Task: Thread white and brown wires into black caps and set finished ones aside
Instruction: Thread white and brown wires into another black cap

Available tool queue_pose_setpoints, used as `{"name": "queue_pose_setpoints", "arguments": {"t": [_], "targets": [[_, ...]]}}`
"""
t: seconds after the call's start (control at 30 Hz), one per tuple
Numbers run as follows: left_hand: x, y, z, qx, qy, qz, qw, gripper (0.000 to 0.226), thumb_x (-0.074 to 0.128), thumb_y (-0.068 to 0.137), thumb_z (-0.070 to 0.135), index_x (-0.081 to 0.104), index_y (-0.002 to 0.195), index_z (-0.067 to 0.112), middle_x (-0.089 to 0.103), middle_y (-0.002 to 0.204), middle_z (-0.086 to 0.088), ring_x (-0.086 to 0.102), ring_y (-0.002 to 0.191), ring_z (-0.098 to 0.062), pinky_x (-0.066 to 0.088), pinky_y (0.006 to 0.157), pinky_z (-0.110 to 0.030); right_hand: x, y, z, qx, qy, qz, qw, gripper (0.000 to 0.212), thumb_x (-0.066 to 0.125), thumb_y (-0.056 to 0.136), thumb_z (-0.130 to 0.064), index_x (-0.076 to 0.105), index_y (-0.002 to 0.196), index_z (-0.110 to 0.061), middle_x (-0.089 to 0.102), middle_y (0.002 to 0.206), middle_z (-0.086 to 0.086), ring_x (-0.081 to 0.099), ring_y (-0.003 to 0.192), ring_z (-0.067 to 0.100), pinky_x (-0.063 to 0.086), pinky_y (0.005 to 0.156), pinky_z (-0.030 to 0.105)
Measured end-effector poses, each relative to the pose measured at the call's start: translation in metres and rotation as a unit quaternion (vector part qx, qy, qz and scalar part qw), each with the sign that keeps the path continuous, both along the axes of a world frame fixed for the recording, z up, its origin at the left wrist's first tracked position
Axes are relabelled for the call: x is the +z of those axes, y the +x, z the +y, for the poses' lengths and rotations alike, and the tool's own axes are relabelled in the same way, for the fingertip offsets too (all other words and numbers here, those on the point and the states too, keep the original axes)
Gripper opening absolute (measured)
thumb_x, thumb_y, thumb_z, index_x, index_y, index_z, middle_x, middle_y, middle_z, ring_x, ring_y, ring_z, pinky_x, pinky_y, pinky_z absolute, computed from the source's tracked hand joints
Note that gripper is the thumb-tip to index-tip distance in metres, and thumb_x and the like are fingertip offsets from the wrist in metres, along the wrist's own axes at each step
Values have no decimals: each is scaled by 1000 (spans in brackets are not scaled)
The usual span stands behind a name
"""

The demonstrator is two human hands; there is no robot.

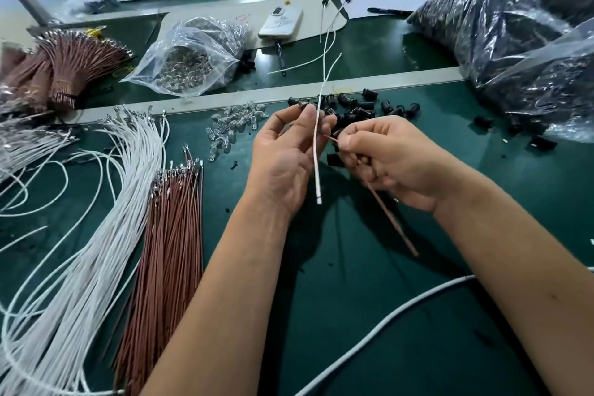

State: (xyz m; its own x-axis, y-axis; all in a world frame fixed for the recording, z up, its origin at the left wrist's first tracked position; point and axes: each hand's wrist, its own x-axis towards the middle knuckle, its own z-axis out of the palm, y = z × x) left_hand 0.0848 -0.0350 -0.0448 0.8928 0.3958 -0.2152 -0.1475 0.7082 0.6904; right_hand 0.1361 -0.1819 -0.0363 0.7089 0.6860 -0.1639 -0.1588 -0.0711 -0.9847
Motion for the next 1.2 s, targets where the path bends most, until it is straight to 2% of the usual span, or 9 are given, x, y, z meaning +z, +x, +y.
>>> {"name": "queue_pose_setpoints", "arguments": {"t": [0.1, 0.2, 0.33, 0.53, 0.63, 0.77, 0.87, 1.0, 1.2], "targets": [[-3, 0, 0, 4, 125, 13, 992, 10, 64, 92, -2, 57, 92, 6, 65, 85, -13, 71, 68, -18, 60, 65, -27, -4, 2, -2, 28, -11, 24, 999, 32, 49, 103, -3, 59, 73, -12, 58, 66, 3, 39, 47, 8, 16, 37, 16], [-4, -1, -1, -4, 164, 15, 986, 11, 67, 90, 0, 60, 90, 8, 65, 78, -10, 66, 64, -19, 57, 62, -31, -7, -1, 1, 28, -9, 13, 999, 26, 57, 104, -13, 64, 79, -12, 64, 73, 8, 44, 46, 7, 24, 31, 14], [-7, -2, -3, 9, 227, 9, 974, 13, 71, 88, -2, 62, 89, 7, 66, 74, -8, 64, 61, -21, 55, 55, -30, -10, -2, 6, -24, 18, 9, 999, 35, 60, 103, -36, 67, 79, -11, 64, 68, 6, 46, 44, 8, 27, 31, 15], [-12, -2, -1, 31, 339, 1, 940, 17, 76, 85, -2, 64, 89, 9, 70, 81, -6, 72, 68, -18, 57, 62, -30, -11, -4, 0, 11, -33, -44, 998, 21, 70, 97, -10, 67, 76, -6, 65, 66, 6, 45, 43, 6, 29, 33, 15], [-11, -3, 3, 13, 334, -16, 942, 19, 76, 83, -5, 65, 87, 9, 71, 81, -6, 71, 70, -17, 56, 67, -24, -5, 2, -6, -29, 61, -3, 998, 16, 66, 97, -10, 66, 82, -6, 65, 70, 4, 51, 49, 7, 33, 35, 14], [-10, -6, 8, -29, 315, -40, 948, 24, 75, 81, -10, 64, 86, 12, 71, 88, -13, 70, 77, -24, 56, 72, -26, -1, 11, -15, -109, 192, 2, 975, 6, 69, 88, -9, 64, 90, -6, 71, 82, 9, 64, 64, 10, 48, 52, 16], [-9, -7, 8, -61, 319, -57, 944, 25, 73, 81, -12, 63, 86, 10, 72, 89, -12, 68, 80, -25, 57, 74, -29, -2, 11, -16, -165, 210, -79, 960, 10, 72, 89, -1, 64, 94, -6, 73, 81, 9, 69, 70, 14, 54, 61, 18], [-9, -7, 5, -76, 330, -59, 939, 26, 73, 78, -15, 60, 85, 7, 68, 95, -18, 66, 82, -30, 57, 83, -37, -1, 8, -14, -212, 211, -195, 934, 11, 71, 93, 4, 62, 100, 2, 72, 80, 9, 72, 72, 20, 57, 62, 24], [-11, -7, 5, -79, 347, -51, 933, 26, 75, 77, -14, 64, 83, 9, 70, 92, -18, 66, 80, -29, 57, 84, -40, 2, 3, -11, -216, 199, -253, 922, 12, 71, 94, 4, 62, 100, 4, 72, 79, 5, 73, 70, 22, 58, 59, 27]]}}
